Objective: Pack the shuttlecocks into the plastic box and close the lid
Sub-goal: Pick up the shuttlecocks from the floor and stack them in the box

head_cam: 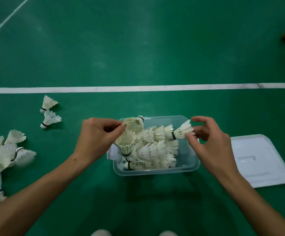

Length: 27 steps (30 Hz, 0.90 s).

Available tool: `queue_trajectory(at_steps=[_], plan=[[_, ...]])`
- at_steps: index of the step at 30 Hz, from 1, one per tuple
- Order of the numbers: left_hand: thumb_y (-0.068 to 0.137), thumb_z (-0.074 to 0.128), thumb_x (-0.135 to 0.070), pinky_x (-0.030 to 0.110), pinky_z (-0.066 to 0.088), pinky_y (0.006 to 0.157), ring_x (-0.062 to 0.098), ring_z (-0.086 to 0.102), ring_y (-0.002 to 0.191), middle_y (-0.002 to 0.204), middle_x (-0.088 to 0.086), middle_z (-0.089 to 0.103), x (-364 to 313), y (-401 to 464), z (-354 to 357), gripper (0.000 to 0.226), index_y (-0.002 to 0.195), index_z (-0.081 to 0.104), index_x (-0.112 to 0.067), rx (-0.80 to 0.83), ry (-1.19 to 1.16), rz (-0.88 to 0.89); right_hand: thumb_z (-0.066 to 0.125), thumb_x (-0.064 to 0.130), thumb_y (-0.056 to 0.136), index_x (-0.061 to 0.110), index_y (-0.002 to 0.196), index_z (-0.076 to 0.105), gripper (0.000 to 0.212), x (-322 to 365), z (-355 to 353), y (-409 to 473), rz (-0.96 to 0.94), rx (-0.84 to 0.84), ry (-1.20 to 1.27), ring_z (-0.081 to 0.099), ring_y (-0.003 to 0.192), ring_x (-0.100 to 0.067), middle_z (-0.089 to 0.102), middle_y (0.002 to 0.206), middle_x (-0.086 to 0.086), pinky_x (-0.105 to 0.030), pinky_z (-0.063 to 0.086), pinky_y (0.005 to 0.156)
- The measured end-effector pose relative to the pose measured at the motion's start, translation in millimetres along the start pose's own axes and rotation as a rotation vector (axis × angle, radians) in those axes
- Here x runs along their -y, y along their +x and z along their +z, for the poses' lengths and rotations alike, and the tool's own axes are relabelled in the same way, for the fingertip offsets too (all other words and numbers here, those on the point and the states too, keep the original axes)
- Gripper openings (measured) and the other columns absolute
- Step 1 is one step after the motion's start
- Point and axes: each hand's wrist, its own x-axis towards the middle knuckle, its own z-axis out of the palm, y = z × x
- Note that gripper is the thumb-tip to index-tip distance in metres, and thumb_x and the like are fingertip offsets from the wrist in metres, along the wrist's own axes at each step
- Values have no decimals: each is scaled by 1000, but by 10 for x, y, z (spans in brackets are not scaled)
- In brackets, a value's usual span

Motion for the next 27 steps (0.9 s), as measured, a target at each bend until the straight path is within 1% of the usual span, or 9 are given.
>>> queue_trajectory(at_steps=[3,7,11,13,16,20,22,24,27], plan=[[88,83,-19,13,57,63,-2,74,67,80,-17,78,-76,11,149,11,99,84,-17,39,-19,14,78,27,91,38,130,52,48,-90,31,-104,-20,27,-108,73,88,-14,75,100,15,-45,60,75],[88,83,-18,12,56,62,-1,74,66,78,-19,77,-129,13,277,9,97,85,-18,55,-34,24,77,27,91,33,132,53,48,-135,133,-141,-109,28,-294,74,80,-22,77,98,15,-38,56,62],[88,83,-19,8,52,61,-4,72,65,78,-19,77,-120,-6,317,11,98,85,-18,65,-29,16,80,28,90,32,130,52,49,-160,245,-110,-166,47,-379,75,77,-23,79,96,16,-33,54,58],[87,83,-19,7,50,61,-5,71,64,77,-18,78,-101,-23,315,11,98,85,-18,66,-26,6,79,28,91,33,131,52,49,-162,298,-102,-154,67,-374,76,79,-21,80,98,15,-32,54,60],[87,83,-18,6,48,59,-5,70,62,76,-18,77,-80,-40,302,10,97,85,-18,62,-16,0,79,28,91,35,133,52,50,-170,374,-113,-82,135,-272,75,84,-16,77,98,14,-39,61,72],[87,84,-20,6,49,60,-4,70,63,77,-15,78,-61,-29,276,11,97,86,-18,54,5,12,79,22,92,34,135,54,51,-185,403,-12,109,222,-77,69,82,0,70,95,13,-27,59,76],[87,84,-21,7,50,60,-2,71,64,78,-15,78,-55,-33,270,11,97,86,-18,54,10,19,80,20,91,34,135,52,54,-174,432,30,166,294,-44,69,82,-4,69,94,9,-31,61,77],[87,83,-21,7,50,61,-2,71,64,78,-15,78,-52,-32,266,11,97,86,-19,55,18,32,80,19,90,33,133,52,53,-134,484,53,203,369,-27,69,78,-9,70,90,6,-33,61,71],[87,83,-21,7,50,61,-3,71,65,78,-16,78,-52,-31,281,11,97,85,-19,57,36,50,77,16,90,27,131,57,47,-76,523,62,155,390,-123,65,69,-8,67,79,7,-20,48,53]])
